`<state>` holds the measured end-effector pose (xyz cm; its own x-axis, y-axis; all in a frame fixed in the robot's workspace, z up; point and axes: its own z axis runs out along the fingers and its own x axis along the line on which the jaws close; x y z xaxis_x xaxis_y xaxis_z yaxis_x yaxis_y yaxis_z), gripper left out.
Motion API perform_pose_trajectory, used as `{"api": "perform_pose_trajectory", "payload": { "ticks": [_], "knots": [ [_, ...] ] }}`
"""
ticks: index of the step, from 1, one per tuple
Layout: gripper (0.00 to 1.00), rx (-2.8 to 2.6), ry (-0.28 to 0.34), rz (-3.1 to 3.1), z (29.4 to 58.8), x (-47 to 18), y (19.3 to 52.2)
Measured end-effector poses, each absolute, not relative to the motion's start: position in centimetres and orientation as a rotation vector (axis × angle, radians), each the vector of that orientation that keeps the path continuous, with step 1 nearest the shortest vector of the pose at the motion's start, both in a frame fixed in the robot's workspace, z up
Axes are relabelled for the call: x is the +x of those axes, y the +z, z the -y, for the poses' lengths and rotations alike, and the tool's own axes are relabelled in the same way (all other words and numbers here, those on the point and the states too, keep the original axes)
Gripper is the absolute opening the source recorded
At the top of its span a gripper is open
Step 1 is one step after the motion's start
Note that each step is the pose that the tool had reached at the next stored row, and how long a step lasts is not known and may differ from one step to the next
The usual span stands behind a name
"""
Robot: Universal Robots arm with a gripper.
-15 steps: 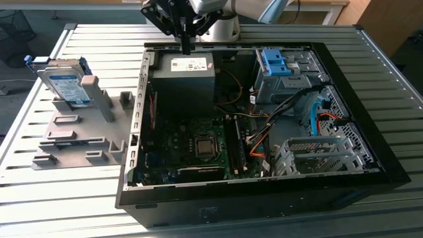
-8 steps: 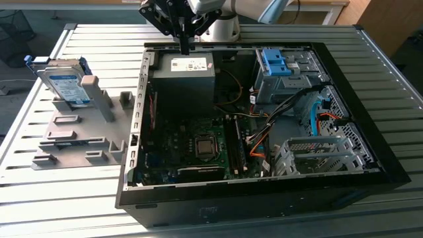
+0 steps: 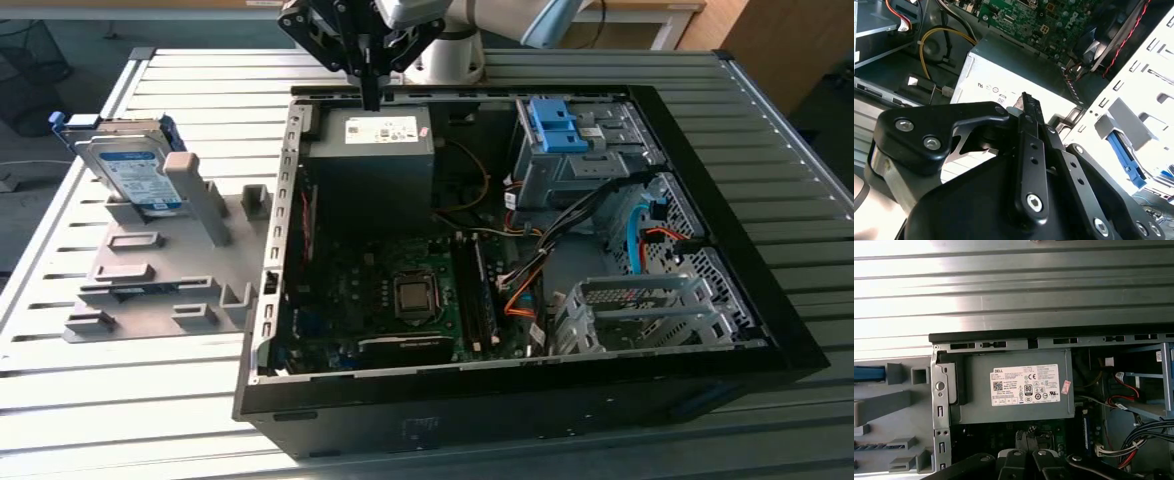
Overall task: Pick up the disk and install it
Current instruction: 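Reach for the disk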
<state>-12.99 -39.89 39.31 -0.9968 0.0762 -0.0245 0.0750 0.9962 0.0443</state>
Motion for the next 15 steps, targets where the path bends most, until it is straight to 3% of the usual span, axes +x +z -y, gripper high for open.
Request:
{"api": "perform_pose_trajectory", "payload": {
  "ticks": [15],
  "knots": [
    [0.11, 0.118, 0.068, -3.113, 39.89, -13.31, 39.28]
  ]
}}
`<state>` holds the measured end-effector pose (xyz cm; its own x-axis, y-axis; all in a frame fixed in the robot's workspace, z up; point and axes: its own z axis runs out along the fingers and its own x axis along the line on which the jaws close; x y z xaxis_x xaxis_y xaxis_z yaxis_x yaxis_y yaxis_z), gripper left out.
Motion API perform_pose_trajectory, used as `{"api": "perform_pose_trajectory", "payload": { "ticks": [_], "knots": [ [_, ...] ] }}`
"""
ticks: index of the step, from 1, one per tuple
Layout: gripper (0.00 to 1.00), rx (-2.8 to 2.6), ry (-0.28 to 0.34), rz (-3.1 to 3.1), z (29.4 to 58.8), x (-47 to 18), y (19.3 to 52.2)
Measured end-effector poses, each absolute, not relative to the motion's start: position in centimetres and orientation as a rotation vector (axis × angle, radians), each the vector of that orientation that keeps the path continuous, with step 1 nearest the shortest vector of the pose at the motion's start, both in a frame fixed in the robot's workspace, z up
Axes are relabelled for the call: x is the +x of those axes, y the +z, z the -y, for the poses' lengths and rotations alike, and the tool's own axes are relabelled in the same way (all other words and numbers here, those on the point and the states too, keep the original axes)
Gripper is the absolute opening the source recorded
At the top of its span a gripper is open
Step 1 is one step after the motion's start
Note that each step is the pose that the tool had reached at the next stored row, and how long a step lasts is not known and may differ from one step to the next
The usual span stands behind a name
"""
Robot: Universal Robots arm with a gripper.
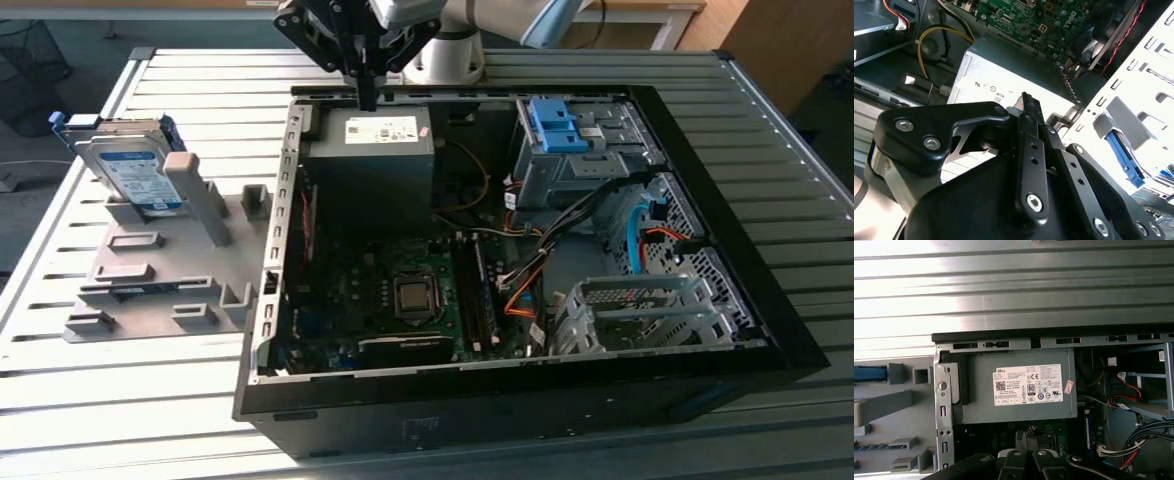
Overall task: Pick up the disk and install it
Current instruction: 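Reach for the disk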
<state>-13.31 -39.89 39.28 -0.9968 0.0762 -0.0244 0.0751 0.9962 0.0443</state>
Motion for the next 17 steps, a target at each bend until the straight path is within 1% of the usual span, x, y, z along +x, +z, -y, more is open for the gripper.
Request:
{"api": "perform_pose_trajectory", "payload": {
  "ticks": [17],
  "knots": [
    [0.11, 0.118, 0.068, -3.112, 39.89, -13.90, 39.26]
  ]
}}
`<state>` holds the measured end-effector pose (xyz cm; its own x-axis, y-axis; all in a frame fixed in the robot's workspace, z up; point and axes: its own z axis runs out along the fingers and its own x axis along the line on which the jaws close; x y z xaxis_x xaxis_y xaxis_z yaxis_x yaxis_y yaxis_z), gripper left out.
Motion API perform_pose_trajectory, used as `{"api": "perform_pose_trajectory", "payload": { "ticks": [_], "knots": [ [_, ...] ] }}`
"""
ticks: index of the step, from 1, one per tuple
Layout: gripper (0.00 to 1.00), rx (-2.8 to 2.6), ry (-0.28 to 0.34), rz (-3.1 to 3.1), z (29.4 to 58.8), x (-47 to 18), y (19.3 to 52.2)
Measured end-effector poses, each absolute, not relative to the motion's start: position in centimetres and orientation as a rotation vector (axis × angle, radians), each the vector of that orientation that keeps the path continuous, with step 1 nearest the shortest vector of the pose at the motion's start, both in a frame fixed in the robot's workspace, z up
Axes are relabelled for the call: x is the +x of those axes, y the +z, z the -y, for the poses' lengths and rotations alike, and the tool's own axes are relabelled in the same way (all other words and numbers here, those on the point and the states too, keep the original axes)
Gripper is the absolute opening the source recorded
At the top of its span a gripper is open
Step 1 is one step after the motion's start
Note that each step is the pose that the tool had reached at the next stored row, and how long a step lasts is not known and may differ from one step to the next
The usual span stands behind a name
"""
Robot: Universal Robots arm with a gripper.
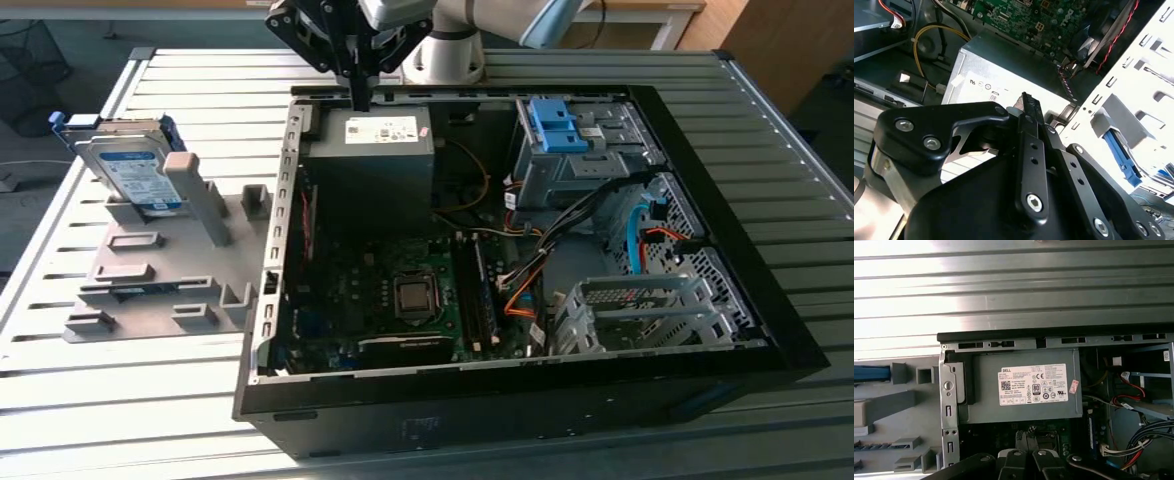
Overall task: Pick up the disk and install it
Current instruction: 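Reach for the disk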
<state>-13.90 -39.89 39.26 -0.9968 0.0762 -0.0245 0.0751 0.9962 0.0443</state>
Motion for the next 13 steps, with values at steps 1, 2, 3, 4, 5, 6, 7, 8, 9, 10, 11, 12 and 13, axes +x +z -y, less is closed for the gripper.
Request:
{"api": "perform_pose_trajectory", "payload": {
  "ticks": [1, 2, 3, 4, 5, 6, 7, 8, 9, 10, 11, 12, 13],
  "knots": [
    [0.11, 0.118, 0.068, -3.112, 39.89, -13.93, 39.25],
    [0.11, 0.118, 0.068, -3.112, 39.89, -13.99, 39.25],
    [0.11, 0.118, 0.068, -3.113, 39.89, -14.02, 39.24],
    [0.11, 0.118, 0.068, -3.112, 39.89, -14.07, 39.24],
    [0.11, 0.118, 0.068, -3.113, 39.89, -14.09, 39.23],
    [0.11, 0.118, 0.068, -3.112, 39.89, -14.11, 39.23],
    [0.11, 0.118, 0.068, -3.113, 39.89, -14.13, 39.23],
    [0.11, 0.118, 0.068, -3.113, 39.89, -14.16, 39.23],
    [0.11, 0.118, 0.068, -3.113, 39.89, -14.18, 39.22],
    [0.11, 0.118, 0.068, -3.112, 39.89, -14.20, 39.22],
    [0.11, 0.118, 0.068, -3.113, 39.89, -14.23, 39.22],
    [0.11, 0.118, 0.068, -3.113, 39.89, -14.25, 39.21],
    [0.11, 0.118, 0.068, -3.112, 39.89, -14.27, 39.21]
  ]
}}
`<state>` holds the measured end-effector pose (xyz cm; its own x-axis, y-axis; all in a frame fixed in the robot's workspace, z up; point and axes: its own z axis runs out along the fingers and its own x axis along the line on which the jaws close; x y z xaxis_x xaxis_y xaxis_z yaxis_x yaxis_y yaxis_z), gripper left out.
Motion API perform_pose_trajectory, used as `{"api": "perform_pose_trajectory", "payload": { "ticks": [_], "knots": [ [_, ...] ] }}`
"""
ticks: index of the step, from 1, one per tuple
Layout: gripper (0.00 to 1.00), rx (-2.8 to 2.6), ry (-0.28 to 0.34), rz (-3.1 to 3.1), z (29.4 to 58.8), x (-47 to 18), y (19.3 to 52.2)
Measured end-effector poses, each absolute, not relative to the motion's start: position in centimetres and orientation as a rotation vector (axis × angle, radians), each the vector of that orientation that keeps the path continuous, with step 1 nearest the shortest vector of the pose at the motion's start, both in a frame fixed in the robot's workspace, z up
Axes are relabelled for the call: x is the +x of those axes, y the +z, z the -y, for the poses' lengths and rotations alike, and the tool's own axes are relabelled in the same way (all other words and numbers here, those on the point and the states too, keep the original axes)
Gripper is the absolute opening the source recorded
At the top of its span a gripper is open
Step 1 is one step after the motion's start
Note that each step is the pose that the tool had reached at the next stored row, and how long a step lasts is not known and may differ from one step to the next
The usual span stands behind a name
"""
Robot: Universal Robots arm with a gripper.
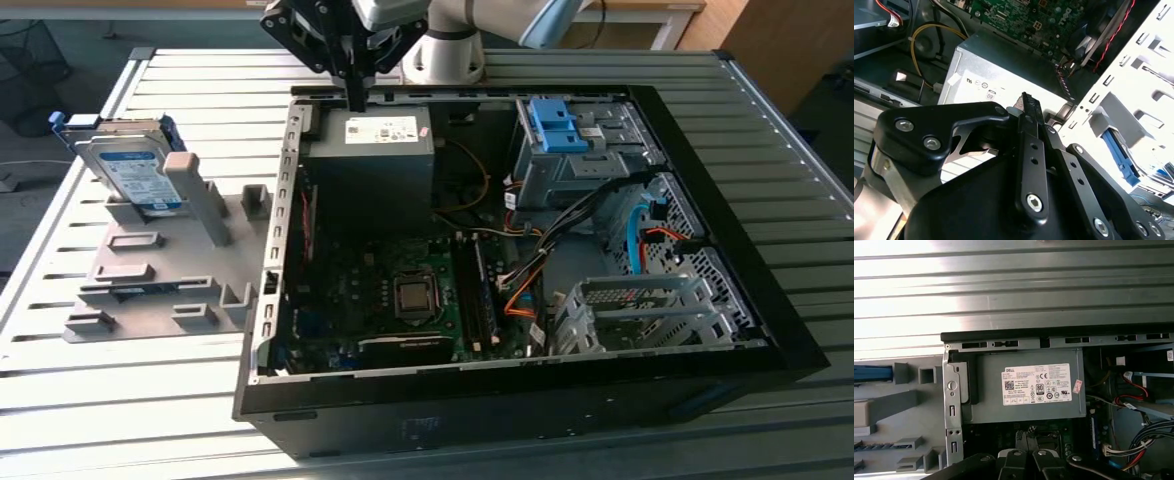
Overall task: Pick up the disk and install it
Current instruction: 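Reach for the disk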
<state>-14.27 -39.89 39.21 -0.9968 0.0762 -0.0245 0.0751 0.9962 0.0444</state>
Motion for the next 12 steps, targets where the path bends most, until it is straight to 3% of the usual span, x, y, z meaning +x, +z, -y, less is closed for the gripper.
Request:
{"api": "perform_pose_trajectory", "payload": {
  "ticks": [12],
  "knots": [
    [0.11, 0.118, 0.068, -3.112, 39.89, -14.61, 39.18]
  ]
}}
